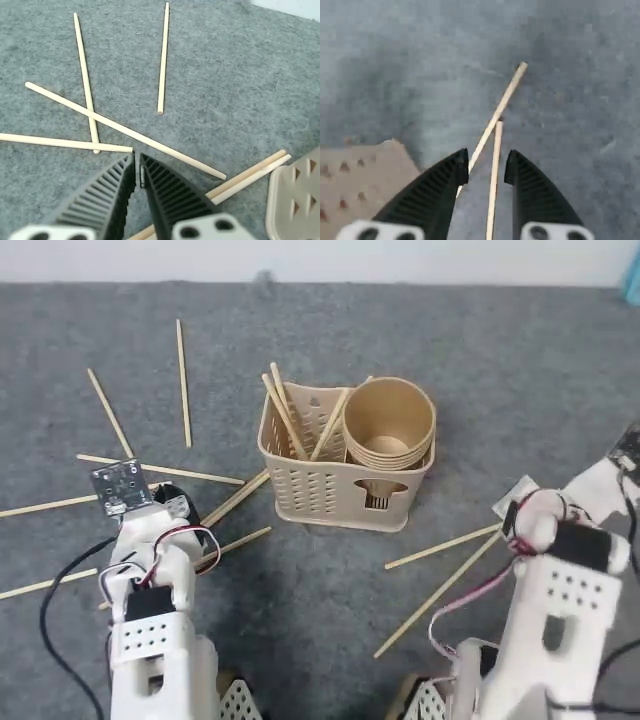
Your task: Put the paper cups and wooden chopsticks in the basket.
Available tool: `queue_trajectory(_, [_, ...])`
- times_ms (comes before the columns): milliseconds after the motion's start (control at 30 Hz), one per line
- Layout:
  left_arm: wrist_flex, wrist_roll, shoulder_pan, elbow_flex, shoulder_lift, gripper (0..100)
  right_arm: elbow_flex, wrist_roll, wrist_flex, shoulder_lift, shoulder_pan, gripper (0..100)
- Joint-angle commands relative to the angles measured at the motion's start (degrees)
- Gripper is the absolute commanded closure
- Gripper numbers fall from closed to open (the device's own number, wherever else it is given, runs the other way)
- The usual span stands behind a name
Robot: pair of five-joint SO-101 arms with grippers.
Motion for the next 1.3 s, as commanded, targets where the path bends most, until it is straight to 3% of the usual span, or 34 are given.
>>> queue_trajectory(0, [-1.49,-0.44,-0.53,-0.22,-0.97,99,0.88,-0.7,-6.02,3.82,1.98,87.6])
queue_trajectory(267, [-1.67,-0.44,-0.44,-0.22,-0.97,99,5.89,-4.92,-19.47,13.23,8.66,87.6])
queue_trajectory(600, [-1.67,-0.44,-0.09,-0.13,-0.97,99,6.15,-5.1,-25.27,26.33,9.01,87.6])
queue_trajectory(867, [-1.76,-0.44,0.0,-0.13,-0.97,99,5.36,-5.01,-36.53,33.89,10.24,87.6])
queue_trajectory(1267, [-1.85,-0.44,0.09,-0.22,-0.97,99,2.81,-5.1,-36.53,32.92,9.89,87.6])
